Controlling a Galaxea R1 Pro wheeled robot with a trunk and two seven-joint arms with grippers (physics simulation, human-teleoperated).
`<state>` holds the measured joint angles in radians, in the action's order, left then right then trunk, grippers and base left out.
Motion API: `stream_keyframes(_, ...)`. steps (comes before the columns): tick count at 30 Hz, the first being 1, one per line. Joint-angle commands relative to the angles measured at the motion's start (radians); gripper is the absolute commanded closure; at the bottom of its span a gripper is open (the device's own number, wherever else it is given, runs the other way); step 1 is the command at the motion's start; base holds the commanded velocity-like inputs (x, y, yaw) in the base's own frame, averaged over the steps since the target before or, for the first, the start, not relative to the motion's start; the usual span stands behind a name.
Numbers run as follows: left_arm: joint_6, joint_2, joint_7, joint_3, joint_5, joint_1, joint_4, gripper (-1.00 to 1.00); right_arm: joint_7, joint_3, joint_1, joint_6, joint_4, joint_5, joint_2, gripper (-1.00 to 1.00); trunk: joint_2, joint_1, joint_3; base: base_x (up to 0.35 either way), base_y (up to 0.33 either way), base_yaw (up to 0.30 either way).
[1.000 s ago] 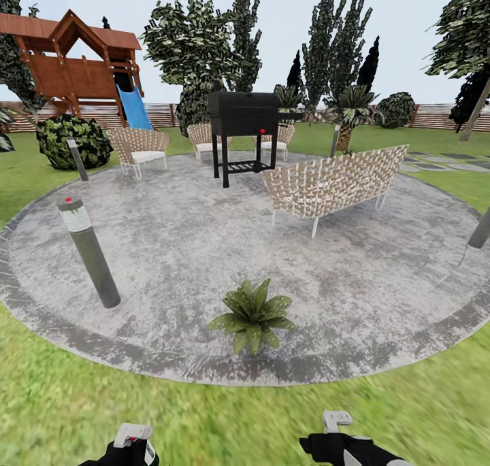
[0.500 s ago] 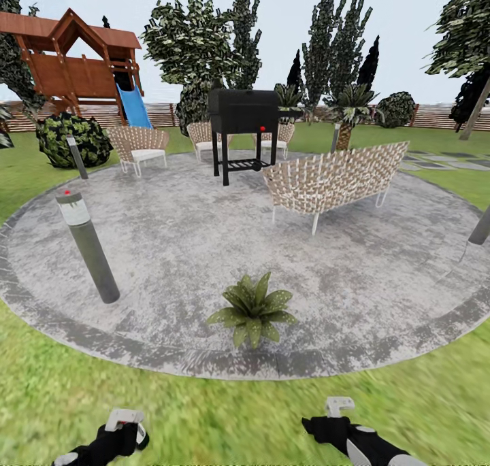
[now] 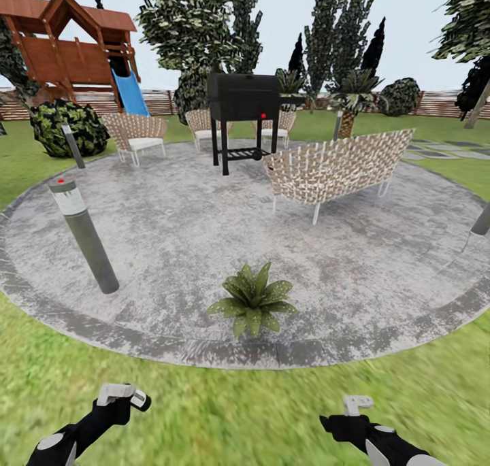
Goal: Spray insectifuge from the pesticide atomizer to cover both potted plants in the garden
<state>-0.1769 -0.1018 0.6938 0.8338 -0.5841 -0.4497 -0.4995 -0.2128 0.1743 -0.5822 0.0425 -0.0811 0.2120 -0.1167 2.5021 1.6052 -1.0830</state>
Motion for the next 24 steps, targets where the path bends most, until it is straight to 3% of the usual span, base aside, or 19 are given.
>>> stream_keyframes(1, -0.006, 0.001, 0.005, 0.008, -0.010, -0.001, 0.000, 1.00, -0.003, 0.008, -0.001, 0.004, 0.001, 0.010, 0.000, -1.00, 0.001, 0.000, -0.005, 0.000, 0.000, 0.000)
stream_keyframes(9, -0.006, -0.001, 0.004, 0.008, -0.010, -0.001, -0.001, 1.00, -0.001, 0.008, -0.001, 0.004, 0.002, 0.010, 0.000, -1.00, 0.003, 0.004, -0.032, 0.000, 0.000, 0.000)
stream_keyframes(24, -0.005, -0.001, 0.007, 0.008, -0.010, -0.001, 0.001, 1.00, 0.000, 0.008, -0.001, 0.004, 0.003, 0.012, 0.000, -1.00, 0.003, 0.004, -0.018, 0.000, 0.000, 0.000)
